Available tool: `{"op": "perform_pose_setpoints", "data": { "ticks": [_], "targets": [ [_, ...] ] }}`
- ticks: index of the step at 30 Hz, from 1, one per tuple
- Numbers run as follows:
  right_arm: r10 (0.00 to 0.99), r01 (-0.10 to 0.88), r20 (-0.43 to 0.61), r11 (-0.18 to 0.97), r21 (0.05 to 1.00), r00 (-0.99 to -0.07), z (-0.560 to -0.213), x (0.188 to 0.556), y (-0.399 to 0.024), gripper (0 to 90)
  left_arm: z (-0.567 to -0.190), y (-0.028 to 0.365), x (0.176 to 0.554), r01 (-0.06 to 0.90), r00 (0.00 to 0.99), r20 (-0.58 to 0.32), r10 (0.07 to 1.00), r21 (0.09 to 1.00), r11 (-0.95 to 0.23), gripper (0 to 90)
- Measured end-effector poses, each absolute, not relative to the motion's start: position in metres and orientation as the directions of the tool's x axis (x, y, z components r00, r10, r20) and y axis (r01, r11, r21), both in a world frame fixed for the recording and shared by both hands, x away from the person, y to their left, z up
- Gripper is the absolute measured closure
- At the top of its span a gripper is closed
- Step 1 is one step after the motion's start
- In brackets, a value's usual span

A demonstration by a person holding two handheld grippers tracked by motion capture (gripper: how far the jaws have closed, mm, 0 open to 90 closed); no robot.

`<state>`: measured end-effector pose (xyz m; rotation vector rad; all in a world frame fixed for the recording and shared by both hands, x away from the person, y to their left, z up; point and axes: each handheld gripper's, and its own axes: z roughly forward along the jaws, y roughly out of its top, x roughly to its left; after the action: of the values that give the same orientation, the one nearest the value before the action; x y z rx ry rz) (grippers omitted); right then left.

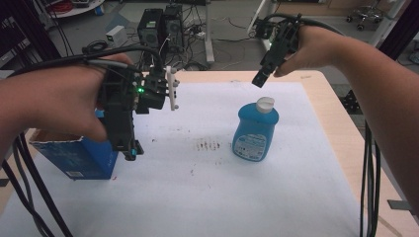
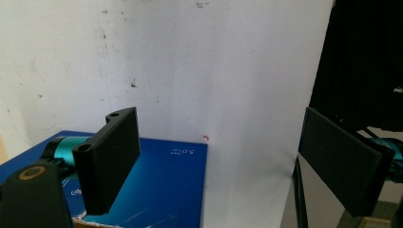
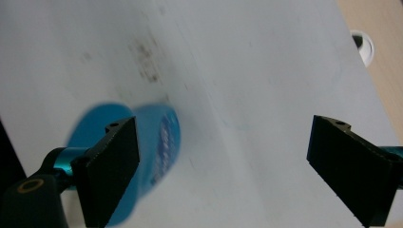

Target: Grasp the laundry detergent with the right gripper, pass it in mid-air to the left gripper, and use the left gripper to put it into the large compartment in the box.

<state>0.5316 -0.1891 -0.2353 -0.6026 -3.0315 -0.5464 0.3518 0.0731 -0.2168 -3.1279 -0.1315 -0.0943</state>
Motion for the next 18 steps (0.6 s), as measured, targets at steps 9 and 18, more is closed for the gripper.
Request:
{"op": "perform_pose_setpoints", "data": {
  "ticks": [9,18],
  "targets": [
    [0.423,0.420,0.148,0.677,0.604,-0.894,-0.223,0.528,-0.193,10.1,-0.216,0.076,0.347,0.089,0.994,0.066,0.088,-0.007,-0.996,13.8],
    [0.529,0.442,0.105,0.566,0.696,-0.842,-0.221,0.516,-0.228,10.1,-0.216,0.075,0.344,0.090,0.993,0.073,0.089,-0.008,-0.996,13.8]
  ]
}}
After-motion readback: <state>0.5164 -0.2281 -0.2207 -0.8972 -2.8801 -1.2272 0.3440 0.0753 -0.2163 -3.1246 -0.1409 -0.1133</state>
